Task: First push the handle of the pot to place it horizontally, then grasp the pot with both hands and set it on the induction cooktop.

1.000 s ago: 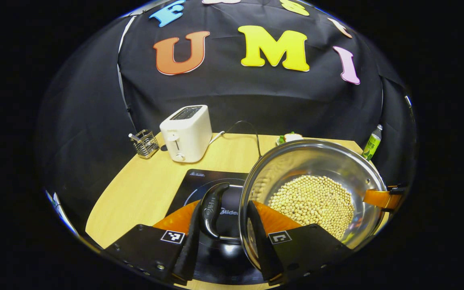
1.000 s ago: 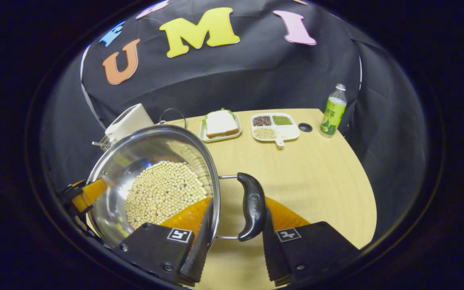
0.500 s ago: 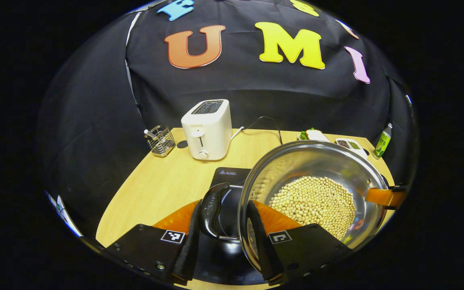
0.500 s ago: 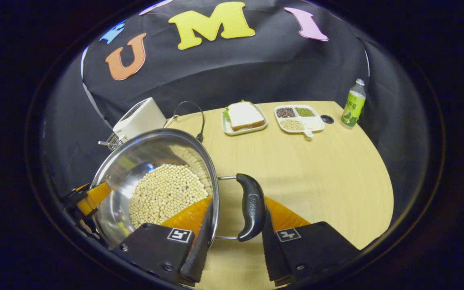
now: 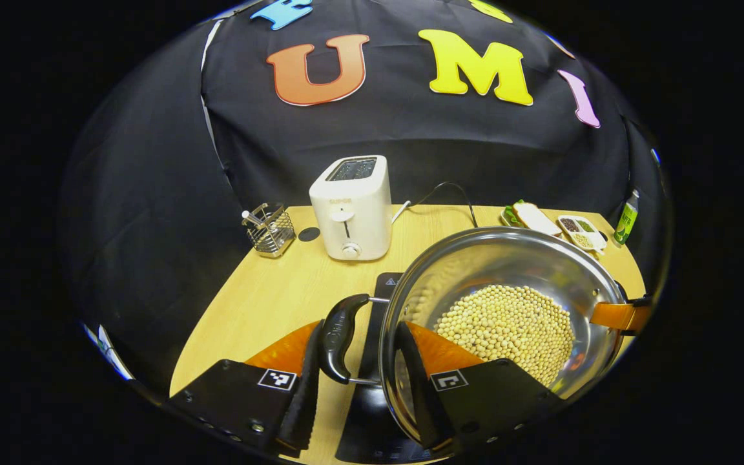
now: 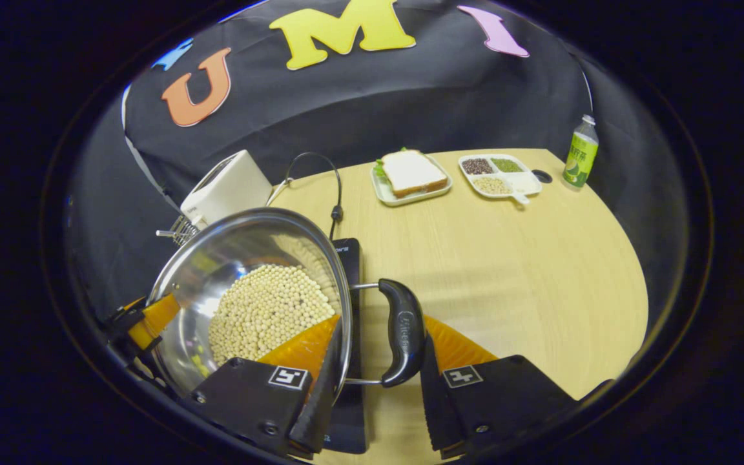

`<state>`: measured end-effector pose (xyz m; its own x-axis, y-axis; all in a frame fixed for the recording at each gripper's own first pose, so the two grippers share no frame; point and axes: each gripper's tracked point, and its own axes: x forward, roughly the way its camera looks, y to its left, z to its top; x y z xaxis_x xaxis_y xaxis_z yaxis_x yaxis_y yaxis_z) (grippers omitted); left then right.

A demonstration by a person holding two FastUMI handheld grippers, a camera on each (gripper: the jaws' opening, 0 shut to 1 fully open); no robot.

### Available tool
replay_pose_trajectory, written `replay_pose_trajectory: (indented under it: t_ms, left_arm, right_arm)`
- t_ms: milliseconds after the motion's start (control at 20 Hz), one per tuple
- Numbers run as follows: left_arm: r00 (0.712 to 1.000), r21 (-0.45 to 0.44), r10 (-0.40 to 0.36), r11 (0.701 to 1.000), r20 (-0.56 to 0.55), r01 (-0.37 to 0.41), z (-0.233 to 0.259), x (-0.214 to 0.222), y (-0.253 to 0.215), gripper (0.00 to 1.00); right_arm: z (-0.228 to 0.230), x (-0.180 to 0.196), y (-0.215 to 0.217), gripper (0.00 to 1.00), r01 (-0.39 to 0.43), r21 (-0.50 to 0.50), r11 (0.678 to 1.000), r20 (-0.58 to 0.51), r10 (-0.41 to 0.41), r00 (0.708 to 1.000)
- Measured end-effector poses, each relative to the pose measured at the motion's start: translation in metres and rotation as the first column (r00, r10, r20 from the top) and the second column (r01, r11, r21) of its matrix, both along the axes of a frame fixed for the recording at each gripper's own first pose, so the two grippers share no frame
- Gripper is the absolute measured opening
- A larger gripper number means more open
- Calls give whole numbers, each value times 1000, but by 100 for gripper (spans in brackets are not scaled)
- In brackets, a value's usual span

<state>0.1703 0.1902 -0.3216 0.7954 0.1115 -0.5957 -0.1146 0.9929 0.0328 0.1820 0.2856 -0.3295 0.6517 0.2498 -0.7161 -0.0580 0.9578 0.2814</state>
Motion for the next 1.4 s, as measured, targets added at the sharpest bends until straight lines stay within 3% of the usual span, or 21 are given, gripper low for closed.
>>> replay_pose_trajectory:
  t_ms: [900,1050,1150,1200,1400]
  left_arm:
    - [1000,-51,-12,999,-20,11,-34,9,13,60]
    - [999,-50,-30,998,34,32,-26,12,12,72]
    - [999,-14,-20,1000,43,20,-26,11,19,81]
    - [999,5,-13,1000,53,13,-21,7,23,97]
    - [998,-7,9,1000,56,-8,-18,-3,25,97]
  right_arm:
    - [-8,1,12,59,41,-28,999,29,-41,999]
    - [-7,0,10,66,25,-16,1000,58,-24,998]
    - [-1,3,2,84,29,-39,999,91,-25,996]
    - [2,1,-2,84,28,-56,998,108,-22,994]
    - [15,3,-8,85,5,-86,996,147,8,989]
